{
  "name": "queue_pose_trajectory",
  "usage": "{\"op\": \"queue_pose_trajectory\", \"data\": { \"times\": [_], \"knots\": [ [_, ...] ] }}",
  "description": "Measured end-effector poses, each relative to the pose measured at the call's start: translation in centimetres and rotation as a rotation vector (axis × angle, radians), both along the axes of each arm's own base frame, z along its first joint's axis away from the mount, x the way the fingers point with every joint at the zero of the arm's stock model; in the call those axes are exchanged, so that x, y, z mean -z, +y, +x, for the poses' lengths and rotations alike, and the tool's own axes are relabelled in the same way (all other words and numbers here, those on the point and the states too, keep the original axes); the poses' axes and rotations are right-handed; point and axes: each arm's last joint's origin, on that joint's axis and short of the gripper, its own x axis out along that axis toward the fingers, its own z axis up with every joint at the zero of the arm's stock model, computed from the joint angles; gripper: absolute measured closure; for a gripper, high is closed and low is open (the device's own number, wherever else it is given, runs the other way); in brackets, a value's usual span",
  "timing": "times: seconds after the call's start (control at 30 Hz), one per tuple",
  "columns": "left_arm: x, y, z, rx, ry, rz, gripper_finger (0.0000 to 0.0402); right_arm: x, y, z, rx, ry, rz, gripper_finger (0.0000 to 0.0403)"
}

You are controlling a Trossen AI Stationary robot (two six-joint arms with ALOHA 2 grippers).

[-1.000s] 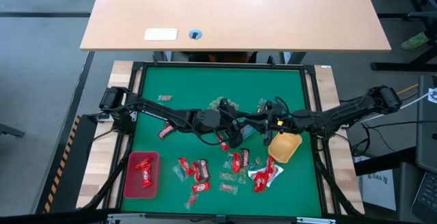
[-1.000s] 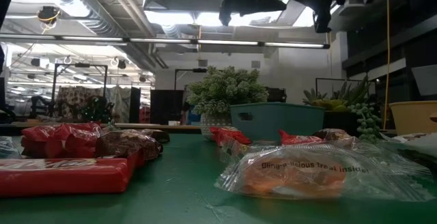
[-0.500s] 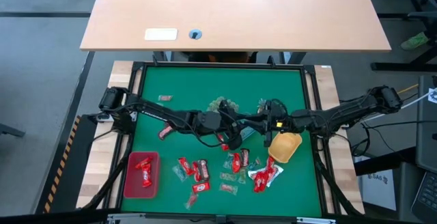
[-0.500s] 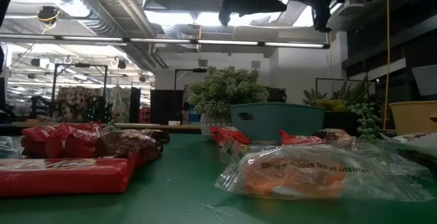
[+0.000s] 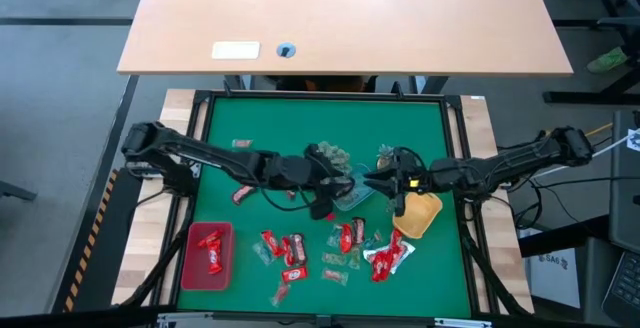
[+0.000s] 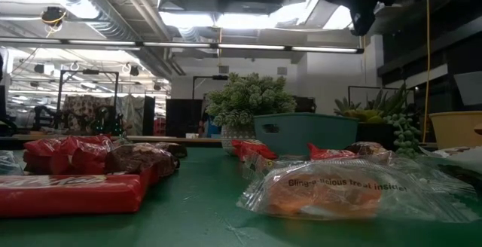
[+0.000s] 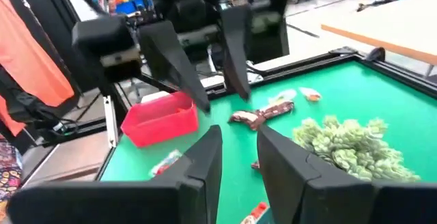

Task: Organize candy in baskets
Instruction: Put the green gummy into the yellow bin

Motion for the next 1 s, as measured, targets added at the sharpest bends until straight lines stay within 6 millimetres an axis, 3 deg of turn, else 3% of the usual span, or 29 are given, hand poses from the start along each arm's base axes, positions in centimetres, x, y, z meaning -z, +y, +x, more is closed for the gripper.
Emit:
{"op": "queue_pose_trajectory", "data": {
  "times": [0.2, 0.47, 0.63, 0.8, 1.0],
  "knots": [
    [-1.8, 1.1, -3.5, -0.018, 0.127, 0.028, 0.0269, 0.9, -1.5, 0.3, -0.031, 0.090, 0.068, 0.0296],
    [-3.2, 4.1, -6.8, -0.084, 0.260, 0.135, 0.0269, 2.3, -3.5, 1.3, -0.073, 0.179, 0.250, 0.0202],
    [-2.8, 6.0, -7.2, -0.145, 0.323, 0.141, 0.0269, 4.1, -4.4, 2.3, -0.077, 0.262, 0.268, 0.0167],
    [-2.4, 7.0, -7.1, -0.178, 0.351, 0.136, 0.0269, 5.8, -4.6, 3.3, -0.120, 0.387, 0.297, 0.0168],
    [-2.5, 7.2, -7.1, -0.186, 0.346, 0.133, 0.0269, 5.7, -4.6, 5.2, -0.164, 0.624, 0.162, 0.0177]
  ]
}}
